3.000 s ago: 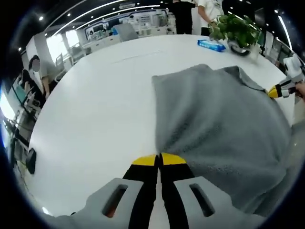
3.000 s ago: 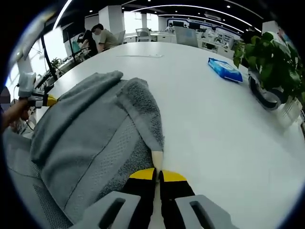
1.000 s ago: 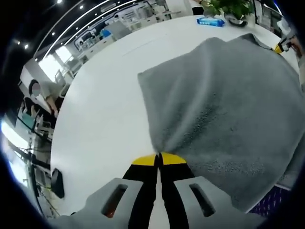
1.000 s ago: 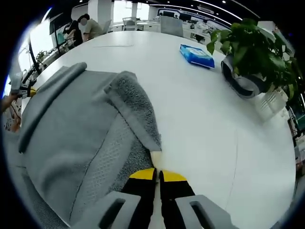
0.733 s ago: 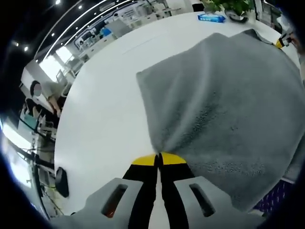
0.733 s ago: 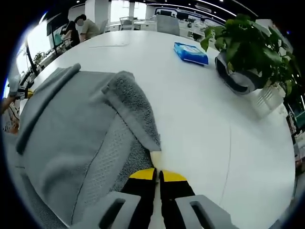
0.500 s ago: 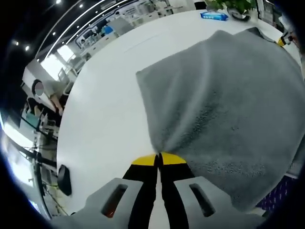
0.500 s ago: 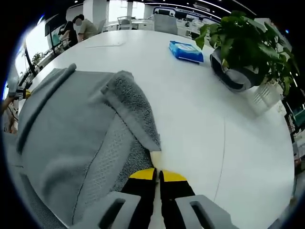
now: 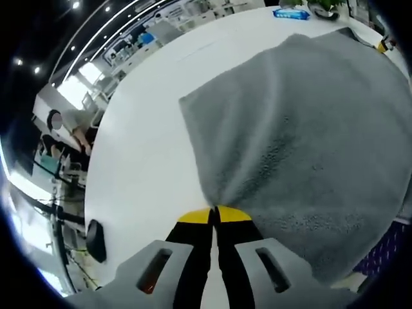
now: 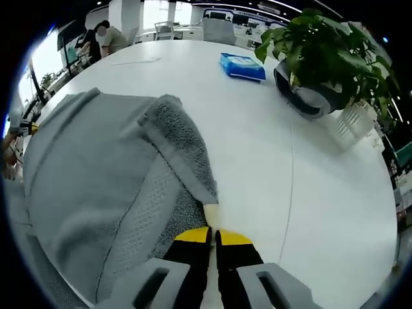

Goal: Open the folded towel by lifting each exposed corner and separating the folded layers until the towel lies flat within the target outline without major curled edges

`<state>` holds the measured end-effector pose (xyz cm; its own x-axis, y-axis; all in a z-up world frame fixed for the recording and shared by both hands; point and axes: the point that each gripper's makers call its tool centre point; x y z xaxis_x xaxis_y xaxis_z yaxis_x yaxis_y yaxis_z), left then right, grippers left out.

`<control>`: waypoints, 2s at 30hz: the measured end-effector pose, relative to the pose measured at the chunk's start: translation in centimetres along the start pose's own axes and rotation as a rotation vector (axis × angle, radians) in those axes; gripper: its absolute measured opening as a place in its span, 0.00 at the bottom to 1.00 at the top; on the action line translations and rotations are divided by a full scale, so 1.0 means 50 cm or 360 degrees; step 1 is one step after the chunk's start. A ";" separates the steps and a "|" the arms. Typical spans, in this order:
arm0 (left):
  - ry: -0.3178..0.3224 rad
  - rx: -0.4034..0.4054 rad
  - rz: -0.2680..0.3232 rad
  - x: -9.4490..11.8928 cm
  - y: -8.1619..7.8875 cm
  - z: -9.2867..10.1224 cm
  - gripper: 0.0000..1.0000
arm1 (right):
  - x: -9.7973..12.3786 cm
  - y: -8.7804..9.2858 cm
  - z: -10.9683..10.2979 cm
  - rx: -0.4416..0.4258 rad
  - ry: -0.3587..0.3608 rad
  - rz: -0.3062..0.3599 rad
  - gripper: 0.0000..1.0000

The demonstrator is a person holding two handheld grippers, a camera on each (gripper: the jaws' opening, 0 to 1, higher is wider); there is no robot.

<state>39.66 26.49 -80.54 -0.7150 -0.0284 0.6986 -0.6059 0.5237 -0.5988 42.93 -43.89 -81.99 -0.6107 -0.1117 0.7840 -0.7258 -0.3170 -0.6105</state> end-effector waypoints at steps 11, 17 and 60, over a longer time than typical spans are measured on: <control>-0.0040 -0.0007 -0.0012 0.001 0.006 -0.004 0.01 | 0.000 0.002 0.002 -0.0091 0.0010 0.0027 0.01; -0.0063 0.0056 -0.0017 0.007 0.016 -0.009 0.01 | 0.003 0.005 0.002 -0.0173 0.0043 0.0072 0.01; 0.0061 0.0226 0.0383 0.074 -0.054 0.256 0.01 | -0.122 -0.216 -0.193 0.0206 -0.0174 0.0426 0.03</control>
<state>34.19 14.08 -81.35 -0.8320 0.1159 0.5426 -0.4653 0.3869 -0.7961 51.41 -30.70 -81.26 -0.7320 -0.3057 0.6089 -0.4929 -0.3794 -0.7830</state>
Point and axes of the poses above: the point that each gripper's makers call its tool centre point, and the gripper's own axes: x roughly backward along the fingers, z roughly to its right, y roughly out of its underside, and after that the axes turned 9 degrees about z, right-handed
